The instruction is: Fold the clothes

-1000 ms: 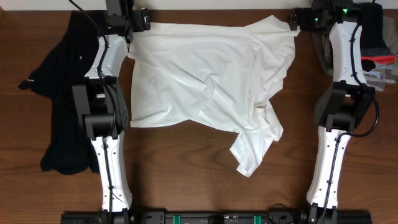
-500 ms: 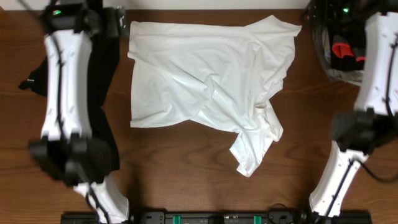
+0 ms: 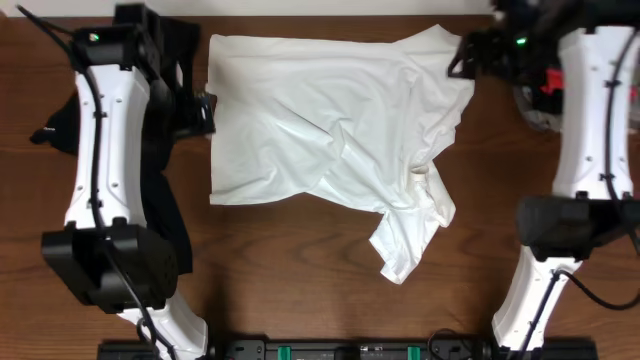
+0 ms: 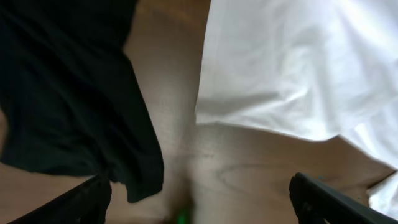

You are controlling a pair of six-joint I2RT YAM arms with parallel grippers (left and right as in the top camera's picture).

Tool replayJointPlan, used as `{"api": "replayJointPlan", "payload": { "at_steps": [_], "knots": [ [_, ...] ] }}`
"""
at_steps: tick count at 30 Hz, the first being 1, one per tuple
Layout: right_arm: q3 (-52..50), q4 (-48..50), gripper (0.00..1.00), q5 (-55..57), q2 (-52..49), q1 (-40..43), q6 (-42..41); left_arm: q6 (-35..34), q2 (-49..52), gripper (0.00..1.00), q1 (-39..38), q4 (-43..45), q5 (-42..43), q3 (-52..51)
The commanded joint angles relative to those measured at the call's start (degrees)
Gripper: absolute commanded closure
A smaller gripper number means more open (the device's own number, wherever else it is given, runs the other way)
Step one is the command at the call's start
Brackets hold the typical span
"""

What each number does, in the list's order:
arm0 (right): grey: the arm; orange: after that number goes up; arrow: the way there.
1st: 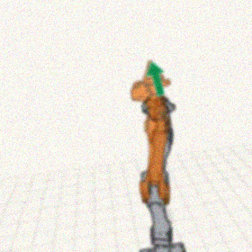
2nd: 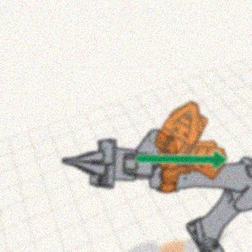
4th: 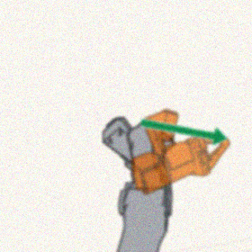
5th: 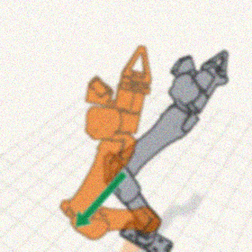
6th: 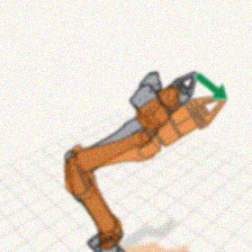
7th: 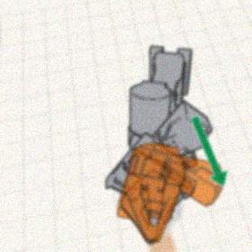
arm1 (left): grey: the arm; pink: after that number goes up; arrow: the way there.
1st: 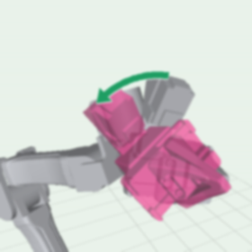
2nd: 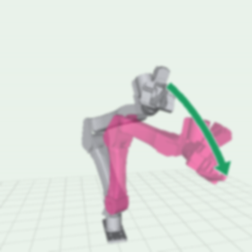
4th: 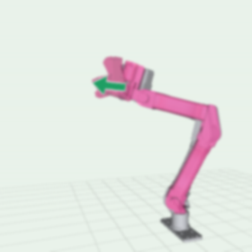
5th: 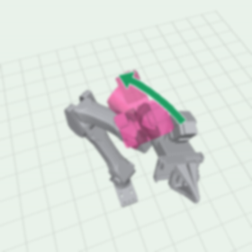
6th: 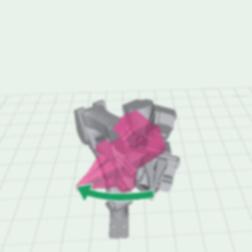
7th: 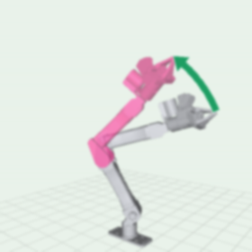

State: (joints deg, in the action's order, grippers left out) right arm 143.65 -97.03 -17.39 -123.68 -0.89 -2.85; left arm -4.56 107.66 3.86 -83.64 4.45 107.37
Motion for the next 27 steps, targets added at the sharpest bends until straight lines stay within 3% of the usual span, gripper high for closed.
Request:
{"api": "replayJointPlan", "payload": {
  "at_steps": [1, 11, 16, 22, 27],
  "knots": [
    [-5.3, -0.3, 0.05, 7.8, 0.4, -3.3, -6.3, -0.7, 0.1, 0.09, 0.0, 1.4, 1.2, -6.6],
    [-26.1, 0.9, 0.13, 14.6, 6.3, -11.6, -10.4, -0.7, -5.4, 0.10, -0.1, 19.7, 4.6, -31.8],
    [-34.4, 6.9, 0.22, 14.8, 6.5, -16.9, -8.9, -0.7, -5.4, 0.23, -0.1, 28.2, 8.3, -40.3],
    [-43.3, 14.8, 0.25, 18.5, 6.5, -20.9, -9.9, -0.6, -5.4, 0.29, -0.1, 33.7, 8.2, -45.8],
    [-50.5, 22.0, 0.31, 20.2, 6.5, -21.1, -10.4, -0.4, -5.4, 0.45, -0.1, 37.6, 8.0, -48.0]
  ]
}}
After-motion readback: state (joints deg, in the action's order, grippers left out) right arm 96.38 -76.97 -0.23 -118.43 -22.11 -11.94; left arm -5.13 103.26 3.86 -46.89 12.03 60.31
